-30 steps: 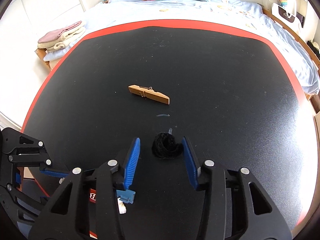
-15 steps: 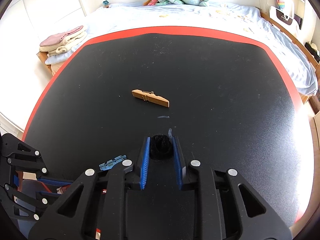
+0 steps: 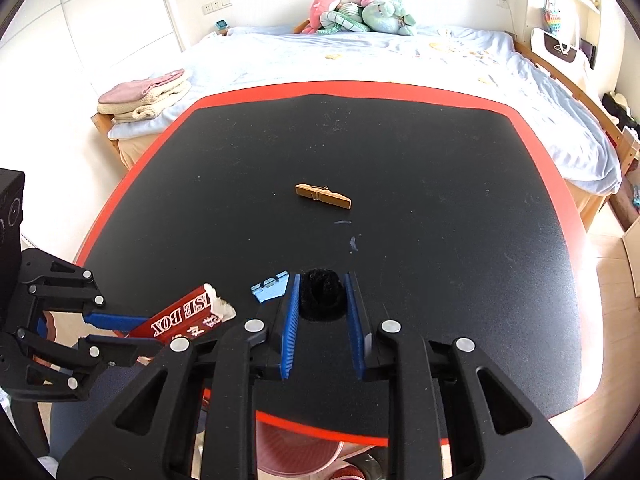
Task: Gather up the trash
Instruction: 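Carry the red carton and black object over the pink bin with both grippers, then open both grippers to drop the carton and black object into the bin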
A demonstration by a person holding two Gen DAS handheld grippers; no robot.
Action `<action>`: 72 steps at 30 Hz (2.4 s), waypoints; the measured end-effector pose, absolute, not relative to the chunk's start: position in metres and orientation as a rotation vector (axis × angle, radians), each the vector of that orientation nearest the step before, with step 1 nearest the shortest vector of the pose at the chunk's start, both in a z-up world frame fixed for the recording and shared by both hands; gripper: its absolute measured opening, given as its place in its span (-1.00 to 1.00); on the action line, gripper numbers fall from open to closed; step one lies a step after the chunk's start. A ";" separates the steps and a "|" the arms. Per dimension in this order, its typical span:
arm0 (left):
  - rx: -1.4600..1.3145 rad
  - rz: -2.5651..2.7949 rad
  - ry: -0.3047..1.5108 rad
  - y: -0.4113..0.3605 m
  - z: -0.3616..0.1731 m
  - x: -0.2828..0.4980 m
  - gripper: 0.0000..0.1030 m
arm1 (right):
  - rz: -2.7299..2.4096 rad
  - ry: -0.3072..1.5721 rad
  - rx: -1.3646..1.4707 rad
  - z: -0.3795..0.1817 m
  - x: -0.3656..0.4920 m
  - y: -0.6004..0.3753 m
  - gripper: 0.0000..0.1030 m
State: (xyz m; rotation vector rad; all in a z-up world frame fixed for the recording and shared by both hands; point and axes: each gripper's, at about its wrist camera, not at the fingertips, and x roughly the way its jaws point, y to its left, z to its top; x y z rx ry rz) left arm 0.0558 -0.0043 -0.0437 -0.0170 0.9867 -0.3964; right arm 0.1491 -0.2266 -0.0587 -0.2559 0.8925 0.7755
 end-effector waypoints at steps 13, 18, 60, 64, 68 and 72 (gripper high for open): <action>-0.021 -0.344 0.931 -0.008 -0.017 0.015 -0.72 | 0.820 0.858 -0.246 -0.032 0.069 -0.261 -0.58; -0.020 -0.330 0.925 -0.013 -0.013 0.004 -0.72 | 0.834 0.875 -0.245 -0.038 0.042 -0.273 -0.58; -0.051 -0.278 0.969 -0.023 -0.043 -0.033 0.85 | 0.810 0.976 -0.190 -0.083 0.000 -0.305 0.88; -0.054 -0.268 0.964 -0.020 -0.043 -0.033 0.85 | 0.808 0.980 -0.188 -0.085 0.001 -0.305 0.91; -0.055 -0.254 0.956 -0.017 -0.041 -0.034 0.85 | 0.805 0.983 -0.191 -0.086 0.003 -0.306 0.93; -0.053 -0.245 0.961 -0.017 -0.041 -0.034 0.85 | 0.809 0.988 -0.184 -0.086 0.005 -0.307 0.93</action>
